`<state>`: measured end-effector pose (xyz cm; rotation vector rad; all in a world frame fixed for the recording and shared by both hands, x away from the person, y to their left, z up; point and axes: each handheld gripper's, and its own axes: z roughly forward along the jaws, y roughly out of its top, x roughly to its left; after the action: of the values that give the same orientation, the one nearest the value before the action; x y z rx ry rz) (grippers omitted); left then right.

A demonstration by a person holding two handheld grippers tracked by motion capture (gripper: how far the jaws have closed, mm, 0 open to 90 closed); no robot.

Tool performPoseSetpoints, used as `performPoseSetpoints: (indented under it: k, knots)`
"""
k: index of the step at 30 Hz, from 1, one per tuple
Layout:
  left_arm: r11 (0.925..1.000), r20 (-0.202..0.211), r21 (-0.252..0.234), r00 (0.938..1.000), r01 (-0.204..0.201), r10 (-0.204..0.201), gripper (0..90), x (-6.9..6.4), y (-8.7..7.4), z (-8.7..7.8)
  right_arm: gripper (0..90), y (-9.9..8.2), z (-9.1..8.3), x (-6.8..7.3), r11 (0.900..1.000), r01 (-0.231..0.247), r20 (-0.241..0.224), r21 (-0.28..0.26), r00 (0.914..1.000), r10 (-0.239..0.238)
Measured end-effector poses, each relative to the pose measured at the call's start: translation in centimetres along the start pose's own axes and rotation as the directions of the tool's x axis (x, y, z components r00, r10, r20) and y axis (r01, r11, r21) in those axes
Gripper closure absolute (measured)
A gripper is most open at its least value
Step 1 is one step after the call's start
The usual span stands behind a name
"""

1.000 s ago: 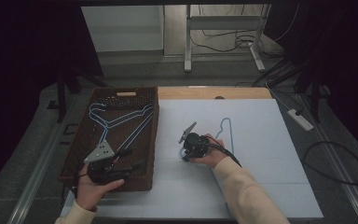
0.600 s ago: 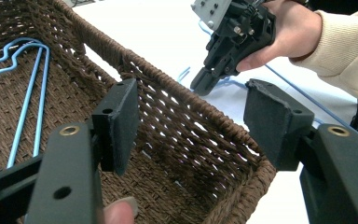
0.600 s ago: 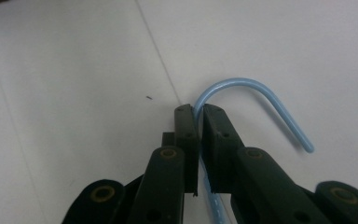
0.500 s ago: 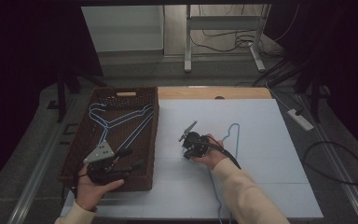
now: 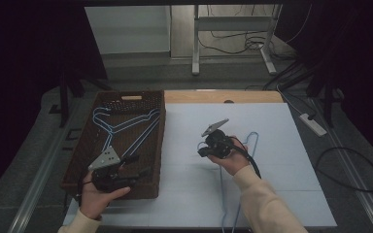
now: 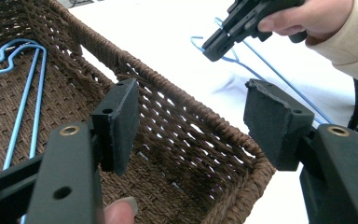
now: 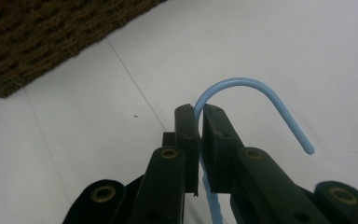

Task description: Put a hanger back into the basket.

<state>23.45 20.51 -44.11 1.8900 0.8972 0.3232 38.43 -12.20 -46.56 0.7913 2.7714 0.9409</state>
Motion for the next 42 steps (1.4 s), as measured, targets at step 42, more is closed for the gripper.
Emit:
performPoseSetpoints:
  k: [42]
  knots:
    - [0.9932,0.114,0.116,0.9934,-0.007,-0.006,36.7,-5.0,3.2,7.4,86.3,-0.9,-3.7,-0.5,0.9833,-0.050,0.060,-0.175,0.9963,0.061]
